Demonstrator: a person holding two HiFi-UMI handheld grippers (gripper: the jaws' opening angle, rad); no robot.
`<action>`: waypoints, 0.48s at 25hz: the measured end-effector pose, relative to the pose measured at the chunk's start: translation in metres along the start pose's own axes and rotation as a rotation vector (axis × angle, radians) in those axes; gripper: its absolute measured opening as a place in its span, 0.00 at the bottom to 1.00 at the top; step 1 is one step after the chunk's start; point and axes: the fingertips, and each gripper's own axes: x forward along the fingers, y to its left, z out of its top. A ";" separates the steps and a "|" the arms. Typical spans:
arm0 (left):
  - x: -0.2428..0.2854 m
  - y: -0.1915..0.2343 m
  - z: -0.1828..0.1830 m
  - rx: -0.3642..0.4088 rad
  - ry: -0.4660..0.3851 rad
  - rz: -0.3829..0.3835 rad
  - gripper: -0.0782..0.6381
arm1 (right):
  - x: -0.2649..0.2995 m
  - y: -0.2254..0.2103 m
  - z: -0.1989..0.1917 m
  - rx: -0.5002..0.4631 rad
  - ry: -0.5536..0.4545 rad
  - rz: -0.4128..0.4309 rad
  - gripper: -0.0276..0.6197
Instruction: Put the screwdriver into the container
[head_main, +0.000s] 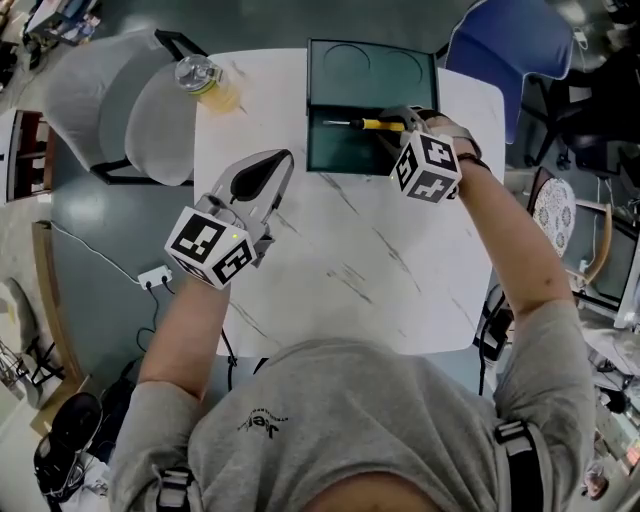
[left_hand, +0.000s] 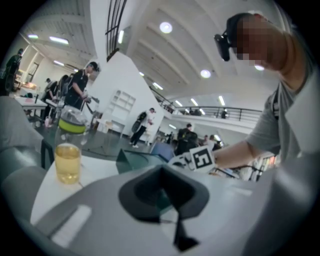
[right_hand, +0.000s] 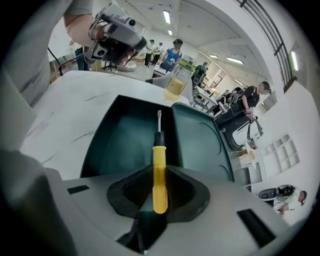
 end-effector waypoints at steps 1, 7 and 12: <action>0.001 -0.001 -0.001 -0.004 -0.001 -0.002 0.11 | 0.003 0.001 -0.001 -0.009 0.013 -0.009 0.16; 0.002 -0.004 -0.005 -0.017 0.001 -0.019 0.11 | 0.018 0.008 -0.005 -0.048 0.075 -0.056 0.16; 0.003 -0.005 -0.007 -0.027 0.004 -0.024 0.11 | 0.026 0.010 -0.007 -0.060 0.112 -0.081 0.16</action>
